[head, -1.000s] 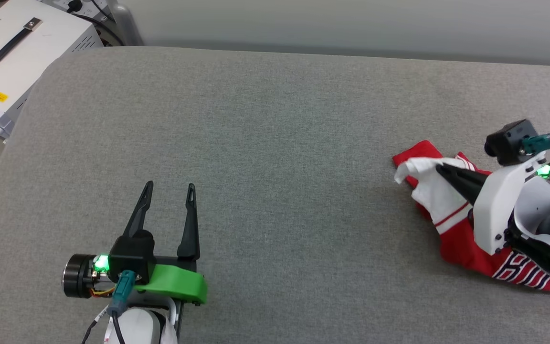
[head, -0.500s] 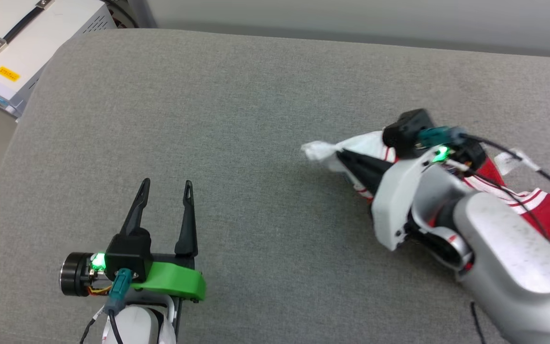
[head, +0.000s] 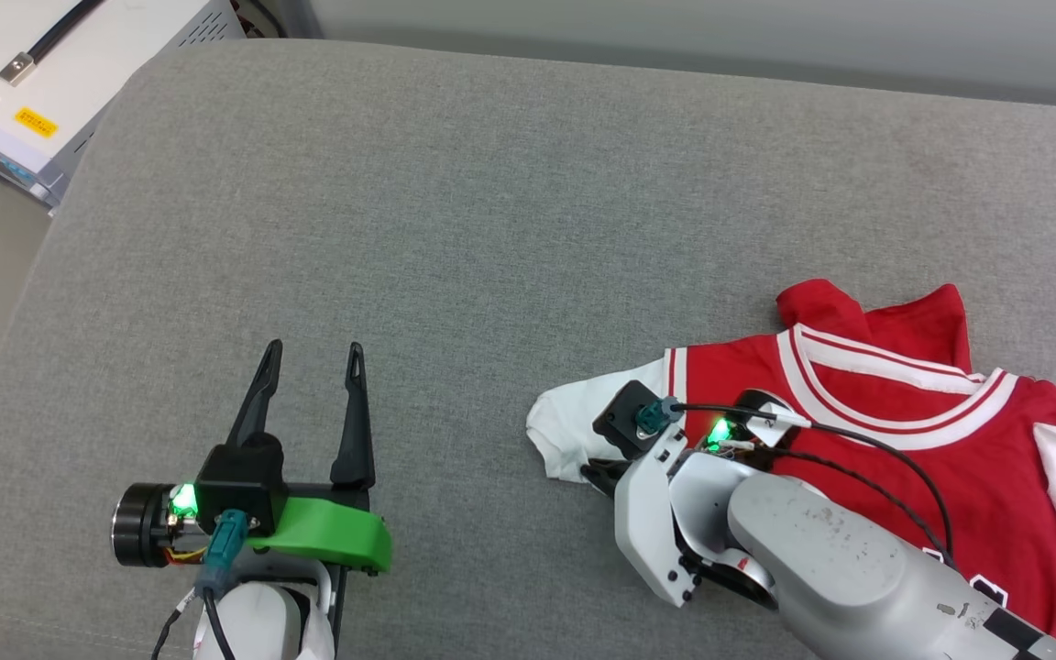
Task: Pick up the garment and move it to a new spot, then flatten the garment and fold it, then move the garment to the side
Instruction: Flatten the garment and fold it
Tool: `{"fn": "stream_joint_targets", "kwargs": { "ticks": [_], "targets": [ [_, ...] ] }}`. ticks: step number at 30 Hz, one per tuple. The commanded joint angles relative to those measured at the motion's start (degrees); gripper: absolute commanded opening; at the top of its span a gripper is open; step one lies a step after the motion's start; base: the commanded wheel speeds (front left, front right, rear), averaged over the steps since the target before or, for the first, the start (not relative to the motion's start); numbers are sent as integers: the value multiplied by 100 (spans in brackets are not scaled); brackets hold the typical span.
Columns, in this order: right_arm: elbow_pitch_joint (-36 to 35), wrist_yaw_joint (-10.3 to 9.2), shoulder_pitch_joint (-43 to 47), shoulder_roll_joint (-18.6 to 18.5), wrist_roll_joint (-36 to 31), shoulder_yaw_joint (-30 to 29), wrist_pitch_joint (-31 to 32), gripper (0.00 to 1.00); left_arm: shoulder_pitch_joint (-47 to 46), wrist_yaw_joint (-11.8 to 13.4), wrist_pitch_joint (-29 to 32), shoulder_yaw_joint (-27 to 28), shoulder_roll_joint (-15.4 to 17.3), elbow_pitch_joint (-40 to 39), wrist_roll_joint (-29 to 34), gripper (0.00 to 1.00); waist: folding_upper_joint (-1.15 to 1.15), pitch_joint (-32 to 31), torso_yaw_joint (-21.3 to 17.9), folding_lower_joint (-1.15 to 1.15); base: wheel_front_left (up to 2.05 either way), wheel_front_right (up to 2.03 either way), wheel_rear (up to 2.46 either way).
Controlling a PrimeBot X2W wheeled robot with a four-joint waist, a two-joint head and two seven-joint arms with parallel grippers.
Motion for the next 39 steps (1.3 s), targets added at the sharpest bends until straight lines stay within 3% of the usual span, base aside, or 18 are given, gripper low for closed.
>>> {"fn": "stream_joint_targets", "kwargs": {
  "ticks": [1,2,9,15,20,25,28,29,39],
  "targets": [
    [132,-4,-27,32,52,46,-226,83,-39,11,-33,34,-20,26,-18,100,37,-60,-45,0,0,0,0],
    [129,-4,-78,24,19,24,-417,100,-30,5,-33,38,-15,39,-9,100,37,-97,-62,0,0,0,0],
    [-572,-4,156,-264,-340,-746,-1748,100,94,-16,-33,114,75,61,47,100,37,-506,-288,0,0,0,0],
    [-1554,-4,991,-655,-1221,-2408,-2314,100,-11,-140,-33,128,246,10,85,100,37,-770,-474,0,0,0,0],
    [-2404,-4,1979,-518,-2014,-3975,-2439,100,-419,-421,-33,50,506,91,46,100,37,-868,-580,0,0,0,0],
    [-3048,-4,2737,-219,-2669,-5064,-2519,100,-1131,-683,259,-252,848,401,-214,100,37,-863,-643,0,0,0,0],
    [-3327,-4,3089,-31,-2999,-5564,-2614,100,-1598,-737,715,-574,1107,526,-486,100,37,-826,-700,0,0,0,0],
    [-3479,-4,3330,162,-3118,-5861,-2658,100,-1934,-746,1164,-1039,1327,594,-920,100,37,-787,-757,0,0,0,0],
    [-3700,-4,3698,484,-3456,-6273,-2741,100,-3380,-750,3732,-3491,2379,540,-3365,100,37,-533,-1040,0,0,0,0]
  ]
}}
